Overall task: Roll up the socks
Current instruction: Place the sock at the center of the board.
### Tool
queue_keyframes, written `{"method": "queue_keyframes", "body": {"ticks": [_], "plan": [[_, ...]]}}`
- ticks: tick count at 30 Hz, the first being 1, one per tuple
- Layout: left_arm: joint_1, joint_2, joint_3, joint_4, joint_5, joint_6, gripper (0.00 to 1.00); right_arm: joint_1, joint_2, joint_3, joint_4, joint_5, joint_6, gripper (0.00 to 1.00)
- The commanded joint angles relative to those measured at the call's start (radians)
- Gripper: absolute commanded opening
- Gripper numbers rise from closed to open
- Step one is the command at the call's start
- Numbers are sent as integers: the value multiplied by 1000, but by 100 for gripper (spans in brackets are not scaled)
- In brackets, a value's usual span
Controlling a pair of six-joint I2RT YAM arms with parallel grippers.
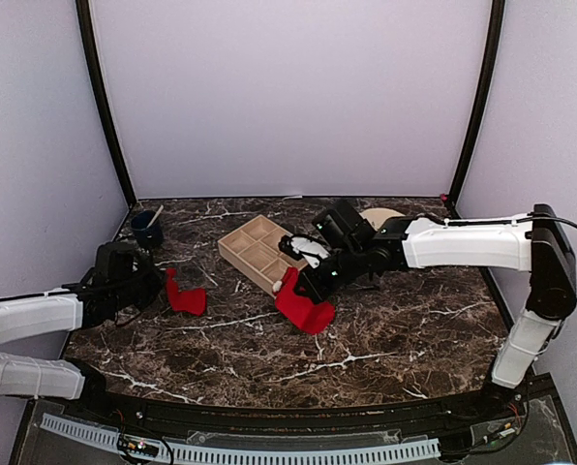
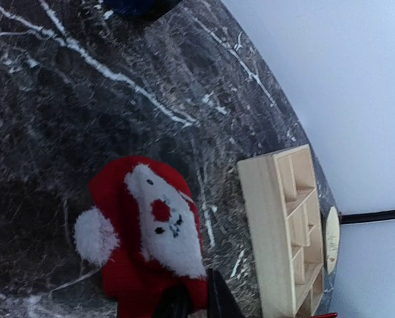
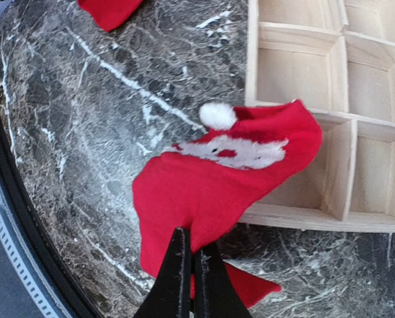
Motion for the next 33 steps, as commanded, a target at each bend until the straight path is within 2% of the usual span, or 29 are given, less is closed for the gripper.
{"method": "queue_keyframes", "body": {"ticks": [1, 7, 12, 15, 19, 26, 33], "plan": [[-40, -88, -63, -161, -106, -55, 16, 65, -56, -49, 39, -29, 26, 0], [-67, -114, -99, -232, -130, -109, 29, 140, -37, -81, 60, -43, 49, 0], [-99, -117, -75, -294, -158, -125, 50, 161, 10, -77, 72, -54, 59, 0], [-120, -120, -54, -325, -174, -127, 56, 161, 33, -80, 87, -55, 66, 1], [-146, -135, -21, -364, -188, -128, 59, 163, 63, -81, 92, -37, 71, 19], [-253, -158, 88, -426, -288, -79, 60, 162, 67, -88, 101, 17, 83, 62], [-347, 30, 283, -327, -301, 189, 60, 162, 11, -14, 51, 116, 123, 84]]}}
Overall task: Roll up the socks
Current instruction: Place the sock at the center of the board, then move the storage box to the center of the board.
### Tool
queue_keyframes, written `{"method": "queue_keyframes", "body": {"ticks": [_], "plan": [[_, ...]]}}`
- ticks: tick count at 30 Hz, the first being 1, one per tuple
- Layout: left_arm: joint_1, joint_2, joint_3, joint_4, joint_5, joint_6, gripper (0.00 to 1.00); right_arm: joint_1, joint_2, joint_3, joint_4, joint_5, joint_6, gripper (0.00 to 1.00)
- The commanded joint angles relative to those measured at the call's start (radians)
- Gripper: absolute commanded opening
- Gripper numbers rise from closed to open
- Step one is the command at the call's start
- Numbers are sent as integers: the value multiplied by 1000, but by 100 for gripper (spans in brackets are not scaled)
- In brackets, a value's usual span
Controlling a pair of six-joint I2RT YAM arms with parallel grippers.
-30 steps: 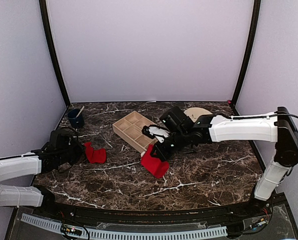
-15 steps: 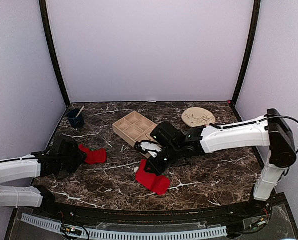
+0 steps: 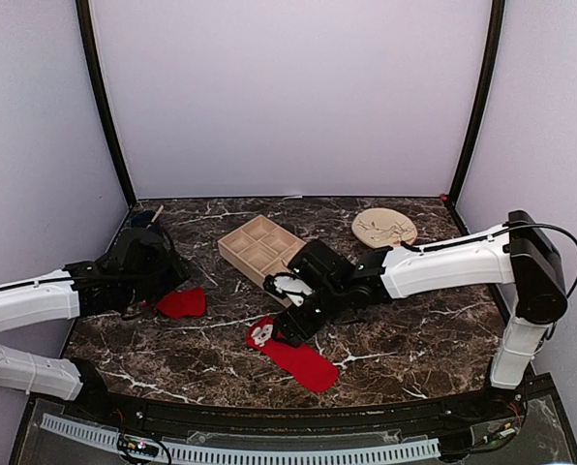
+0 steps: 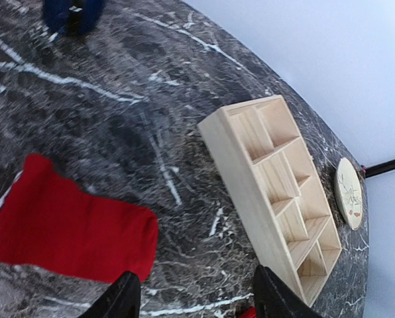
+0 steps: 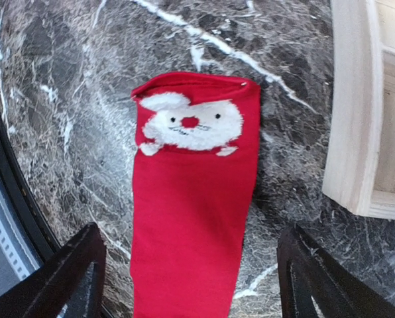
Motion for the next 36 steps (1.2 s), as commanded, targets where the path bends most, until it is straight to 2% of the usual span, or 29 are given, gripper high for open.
{"method": "queue_keyframes", "body": {"ticks": [1, 5, 8, 12, 14, 20, 25, 36], "plan": [[-34, 135, 120, 77, -29, 232, 60, 5, -65, 87, -24, 110, 42, 87], [-35, 292, 191, 203, -34, 388, 61, -3, -103, 214, -96, 240, 114, 99], [-35, 419, 245, 320, -56, 517, 62, -24, -130, 302, -112, 300, 194, 100], [-32, 584, 343, 369, -101, 618, 74, -85, -166, 384, -110, 340, 334, 99], [-15, 639, 380, 392, -77, 647, 78, -121, -178, 427, -117, 354, 394, 100], [98, 751, 444, 355, 77, 564, 78, -158, -140, 642, -206, 457, 481, 99], [130, 827, 513, 281, 97, 524, 77, -189, -56, 845, -315, 450, 524, 99], [163, 912, 603, 214, 141, 464, 76, -210, -24, 946, -337, 387, 537, 99]]}}
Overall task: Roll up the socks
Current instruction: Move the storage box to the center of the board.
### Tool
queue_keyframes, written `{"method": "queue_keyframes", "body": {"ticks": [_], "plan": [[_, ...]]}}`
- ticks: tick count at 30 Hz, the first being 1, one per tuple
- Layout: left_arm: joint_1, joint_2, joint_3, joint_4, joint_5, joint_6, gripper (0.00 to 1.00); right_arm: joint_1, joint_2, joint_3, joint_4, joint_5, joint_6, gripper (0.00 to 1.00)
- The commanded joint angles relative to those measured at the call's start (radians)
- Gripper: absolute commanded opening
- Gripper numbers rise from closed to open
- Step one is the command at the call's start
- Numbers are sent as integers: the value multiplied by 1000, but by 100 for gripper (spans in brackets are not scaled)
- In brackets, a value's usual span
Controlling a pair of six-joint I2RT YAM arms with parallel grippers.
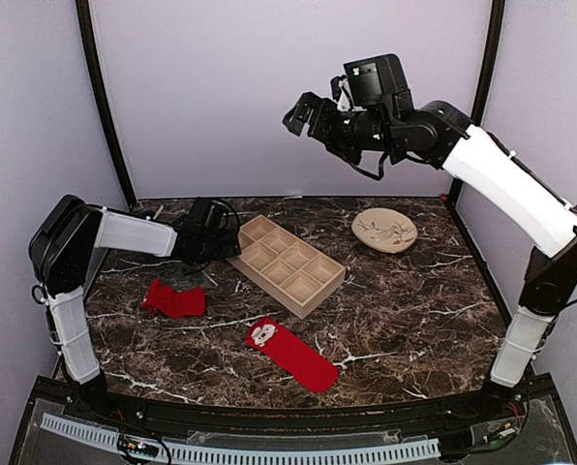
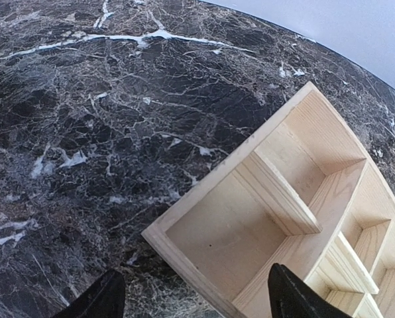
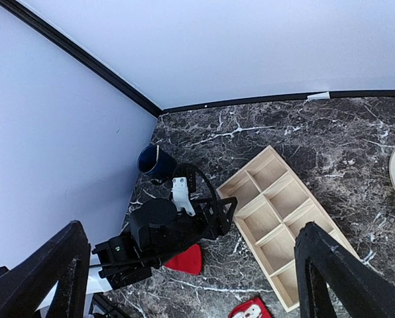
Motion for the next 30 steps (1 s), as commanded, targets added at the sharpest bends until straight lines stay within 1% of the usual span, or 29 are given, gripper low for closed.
{"method": "queue_keyframes", "body": {"ticks": [1, 14, 20, 26, 30], "plan": [[21, 12, 38, -57, 28, -37, 76, -11, 8, 50, -19, -16, 16, 100], [31, 73, 85, -120, 31, -50, 71, -58, 22, 70, -2, -82, 34, 99], [37, 86, 93, -133, 17, -56, 69, -55, -27, -9, 51, -108, 21, 100], [49, 122, 137, -148, 16, -70, 68, -56, -10, 22, 21, -89, 9, 100], [54, 166, 178, -176, 31, -82, 65, -58, 3, 45, 14, -103, 10, 99]]}}
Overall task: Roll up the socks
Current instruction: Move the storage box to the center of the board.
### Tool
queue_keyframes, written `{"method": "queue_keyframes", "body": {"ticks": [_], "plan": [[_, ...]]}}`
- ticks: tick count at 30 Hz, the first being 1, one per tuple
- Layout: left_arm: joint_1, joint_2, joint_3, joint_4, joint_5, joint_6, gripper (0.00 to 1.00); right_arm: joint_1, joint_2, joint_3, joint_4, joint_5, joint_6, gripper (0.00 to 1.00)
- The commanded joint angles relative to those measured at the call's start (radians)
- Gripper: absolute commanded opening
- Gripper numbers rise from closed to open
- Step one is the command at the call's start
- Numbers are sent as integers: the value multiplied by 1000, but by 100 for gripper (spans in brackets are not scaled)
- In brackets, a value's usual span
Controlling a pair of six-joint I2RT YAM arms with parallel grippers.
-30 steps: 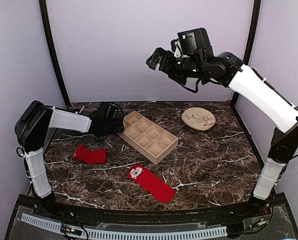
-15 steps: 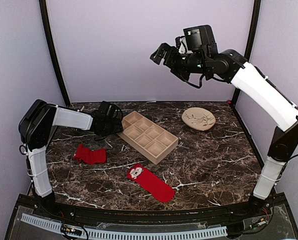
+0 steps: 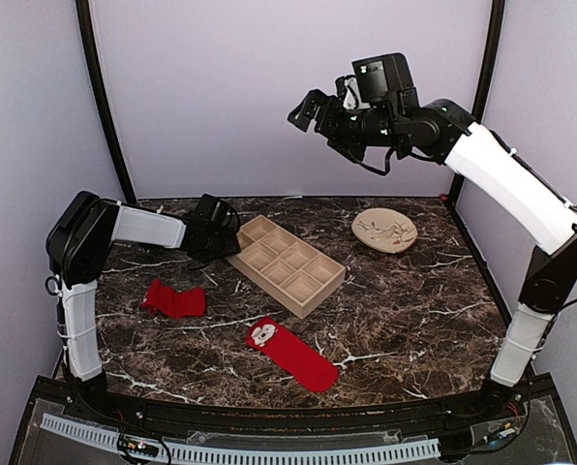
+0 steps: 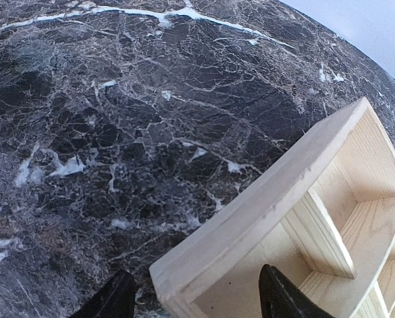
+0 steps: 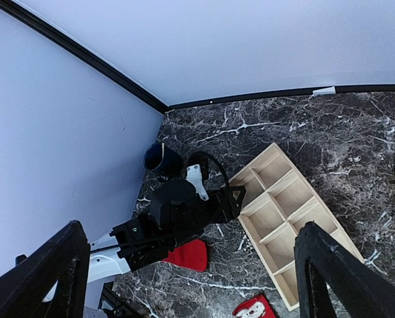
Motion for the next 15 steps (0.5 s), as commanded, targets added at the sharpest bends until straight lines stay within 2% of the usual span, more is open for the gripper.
{"method": "queue_keyframes", "body": {"ticks": [1, 6, 15], "plan": [[13, 45, 42, -78, 4, -15, 64, -3, -5, 28, 21, -13, -13, 100], [20, 57, 27, -77, 13, -39, 48, -3, -80, -104, 107, -21, -18, 100], [32, 59, 19, -121, 40, -74, 38, -3, -97, -230, 132, -16, -30, 100]]}}
